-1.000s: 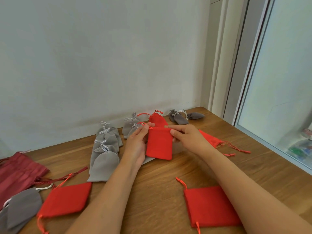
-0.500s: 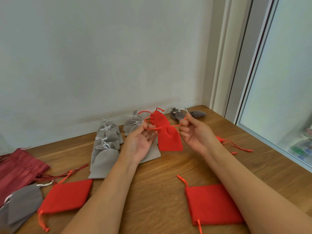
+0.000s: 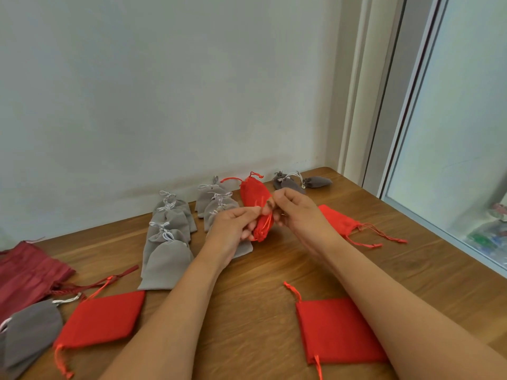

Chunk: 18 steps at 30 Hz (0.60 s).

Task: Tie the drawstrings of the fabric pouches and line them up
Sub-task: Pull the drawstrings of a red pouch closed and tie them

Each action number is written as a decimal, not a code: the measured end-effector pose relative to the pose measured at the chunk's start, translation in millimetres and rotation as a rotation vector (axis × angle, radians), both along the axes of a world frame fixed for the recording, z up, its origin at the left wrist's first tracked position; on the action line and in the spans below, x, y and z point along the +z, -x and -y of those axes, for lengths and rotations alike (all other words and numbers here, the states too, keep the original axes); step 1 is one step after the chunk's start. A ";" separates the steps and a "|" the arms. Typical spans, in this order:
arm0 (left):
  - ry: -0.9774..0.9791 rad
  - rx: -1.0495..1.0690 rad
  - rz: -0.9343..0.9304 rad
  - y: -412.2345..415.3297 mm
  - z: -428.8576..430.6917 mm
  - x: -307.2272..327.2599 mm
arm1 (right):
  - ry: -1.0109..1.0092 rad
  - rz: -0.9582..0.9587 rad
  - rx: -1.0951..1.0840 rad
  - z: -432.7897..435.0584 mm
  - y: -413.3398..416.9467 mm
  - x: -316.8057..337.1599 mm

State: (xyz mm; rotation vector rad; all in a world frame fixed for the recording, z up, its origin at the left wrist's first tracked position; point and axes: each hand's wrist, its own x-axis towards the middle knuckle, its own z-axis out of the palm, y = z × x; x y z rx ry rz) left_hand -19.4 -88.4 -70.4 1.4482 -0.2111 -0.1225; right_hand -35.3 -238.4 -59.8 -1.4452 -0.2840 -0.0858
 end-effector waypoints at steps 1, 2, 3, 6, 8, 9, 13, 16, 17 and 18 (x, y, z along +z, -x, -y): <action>-0.028 -0.003 0.007 1.6 1.1 0.8 | 0.037 0.025 -0.001 -1.7 0.4 0.8; -0.049 -0.007 0.006 2.4 2.5 0.7 | 0.069 0.038 -0.005 -2.4 0.5 0.8; -0.068 -0.015 0.001 3.2 2.7 1.1 | 0.084 0.044 -0.005 -2.7 0.1 0.7; -0.077 -0.046 -0.026 2.9 1.8 1.5 | 0.097 0.033 -0.018 -1.8 -2.9 -3.0; -0.078 -0.064 -0.039 1.9 1.0 2.2 | 0.098 0.028 -0.024 -1.3 -3.0 -4.3; -0.082 -0.068 -0.046 1.7 0.7 2.7 | 0.089 0.027 -0.016 -2.2 -2.4 -4.3; -0.110 -0.083 -0.039 3.6 -1.1 3.4 | 0.087 0.015 0.036 -4.7 -0.3 -3.2; -0.051 -0.061 -0.048 3.8 -0.2 2.9 | 0.062 -0.025 0.057 -2.6 -1.8 -2.2; -0.011 -0.049 -0.058 3.5 0.1 3.3 | 0.086 -0.016 0.041 -1.4 -3.3 -2.6; 0.018 -0.039 -0.064 3.2 0.4 3.8 | 0.134 0.007 0.026 -0.2 -4.0 -2.9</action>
